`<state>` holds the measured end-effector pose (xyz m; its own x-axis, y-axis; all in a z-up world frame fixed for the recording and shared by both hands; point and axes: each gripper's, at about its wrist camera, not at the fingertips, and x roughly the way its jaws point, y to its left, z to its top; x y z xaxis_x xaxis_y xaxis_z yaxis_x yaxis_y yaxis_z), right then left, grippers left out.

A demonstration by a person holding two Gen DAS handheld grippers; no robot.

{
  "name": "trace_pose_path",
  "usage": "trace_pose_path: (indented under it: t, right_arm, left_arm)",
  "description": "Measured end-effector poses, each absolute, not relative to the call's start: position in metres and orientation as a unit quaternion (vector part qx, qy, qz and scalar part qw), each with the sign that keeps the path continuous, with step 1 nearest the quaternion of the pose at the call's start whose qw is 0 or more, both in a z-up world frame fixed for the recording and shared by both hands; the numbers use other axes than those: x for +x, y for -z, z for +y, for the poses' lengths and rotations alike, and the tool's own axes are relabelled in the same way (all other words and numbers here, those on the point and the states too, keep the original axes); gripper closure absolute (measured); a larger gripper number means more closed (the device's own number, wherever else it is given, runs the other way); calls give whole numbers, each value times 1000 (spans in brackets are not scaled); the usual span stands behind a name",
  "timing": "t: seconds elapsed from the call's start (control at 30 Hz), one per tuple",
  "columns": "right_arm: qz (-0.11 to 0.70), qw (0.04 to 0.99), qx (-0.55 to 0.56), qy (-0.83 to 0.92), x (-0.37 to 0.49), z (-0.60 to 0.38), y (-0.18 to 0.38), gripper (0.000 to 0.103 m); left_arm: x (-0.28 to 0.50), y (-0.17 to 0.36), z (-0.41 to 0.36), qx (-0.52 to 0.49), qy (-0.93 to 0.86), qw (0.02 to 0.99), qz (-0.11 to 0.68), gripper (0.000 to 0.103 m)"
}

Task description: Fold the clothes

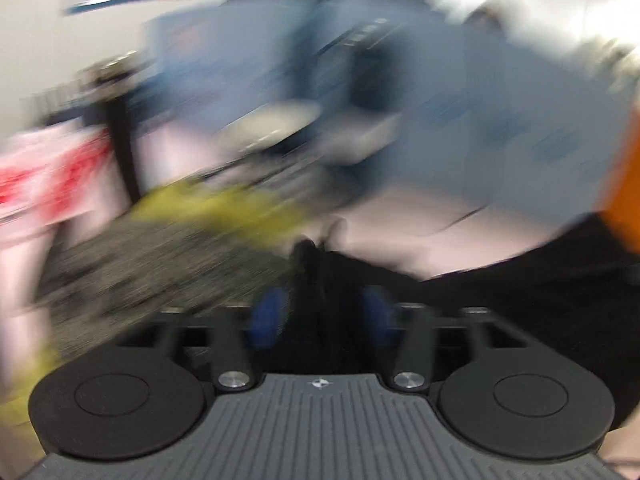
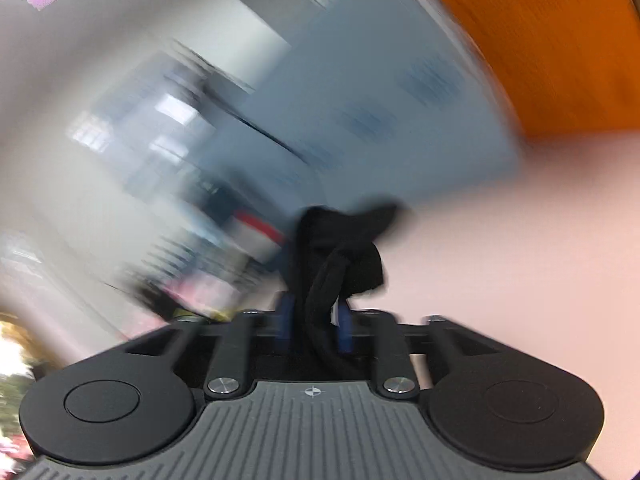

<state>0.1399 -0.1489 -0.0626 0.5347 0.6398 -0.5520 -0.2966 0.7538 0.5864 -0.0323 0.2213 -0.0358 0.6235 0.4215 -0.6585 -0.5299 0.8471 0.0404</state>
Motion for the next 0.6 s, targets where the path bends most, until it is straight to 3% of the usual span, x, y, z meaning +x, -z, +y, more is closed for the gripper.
trace_pose_path:
  t: [0.1, 0.2, 0.27, 0.33, 0.6]
  right_arm:
    - [422, 864, 205, -184, 130, -158, 86, 58]
    - [376, 882, 236, -156, 99, -177, 82, 33]
    - [342, 895, 242, -155, 76, -183, 73, 15]
    - [327, 901, 233, -166, 55, -182, 67, 10]
    - [409, 874, 121, -231, 18, -141, 69, 2]
  left_arm:
    - [-57, 52, 240, -79, -347, 853, 381, 38]
    - [-95, 43, 244, -146, -380, 839, 361, 20]
    - [-105, 38, 234, -173, -368, 846, 344, 19]
    - [-100, 36, 221, -178, -342, 855, 348, 19]
    - [-60, 48, 159, -117, -304, 846, 422, 14]
